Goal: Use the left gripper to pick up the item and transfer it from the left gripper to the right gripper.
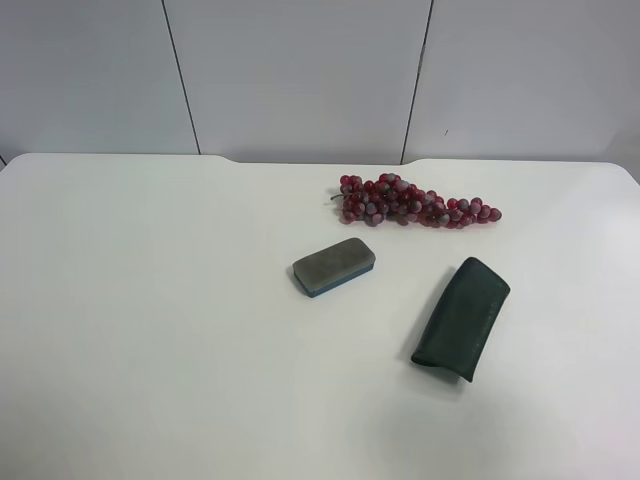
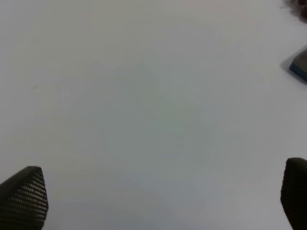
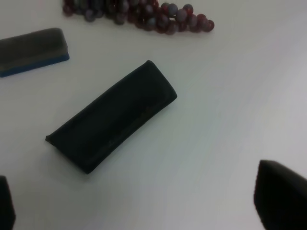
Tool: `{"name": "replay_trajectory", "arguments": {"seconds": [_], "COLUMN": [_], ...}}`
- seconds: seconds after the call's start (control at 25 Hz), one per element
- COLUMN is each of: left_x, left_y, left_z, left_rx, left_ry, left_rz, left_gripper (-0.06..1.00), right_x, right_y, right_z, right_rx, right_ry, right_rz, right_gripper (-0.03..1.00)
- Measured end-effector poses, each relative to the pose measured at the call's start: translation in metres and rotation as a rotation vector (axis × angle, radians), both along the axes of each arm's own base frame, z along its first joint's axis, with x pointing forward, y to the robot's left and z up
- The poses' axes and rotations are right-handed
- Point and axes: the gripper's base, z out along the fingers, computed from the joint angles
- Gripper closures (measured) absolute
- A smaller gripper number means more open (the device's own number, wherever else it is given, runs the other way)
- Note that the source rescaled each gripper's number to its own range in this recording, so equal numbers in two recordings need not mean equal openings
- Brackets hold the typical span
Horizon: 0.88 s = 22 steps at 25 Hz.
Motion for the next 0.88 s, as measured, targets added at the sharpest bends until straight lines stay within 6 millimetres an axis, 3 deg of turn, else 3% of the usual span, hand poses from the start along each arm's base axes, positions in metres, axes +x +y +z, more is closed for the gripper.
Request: {"name": "replay_trajectory", "arguments": {"seconds": [0.4, 0.72, 0.88], "left_x": [0.0, 0.0004, 0.0004], "left_y": [0.0, -0.0009, -0.001], "left_z": [0.0, 0.0, 0.0], "left_rx": [0.0, 0.0, 0.0], "left_ry": [0.0, 0.0, 0.0], "left_rz": [0.003, 0.138, 0.144], "left_gripper": [-0.04, -0.04, -0.04], "right_x": [0.0009, 0.0002, -0.0087], "right_y": [-0.0012, -0.0013, -0.0023], "right_z": [0.0005, 0.0005, 0.0008], "right_rx": [0.005, 0.006, 0.012], "right_ry": [-0.008, -0.013, -0.075], "right_rz": [-0.02, -0.02, -0.02], "right_gripper": [-0.03, -0.03, -0.03]}}
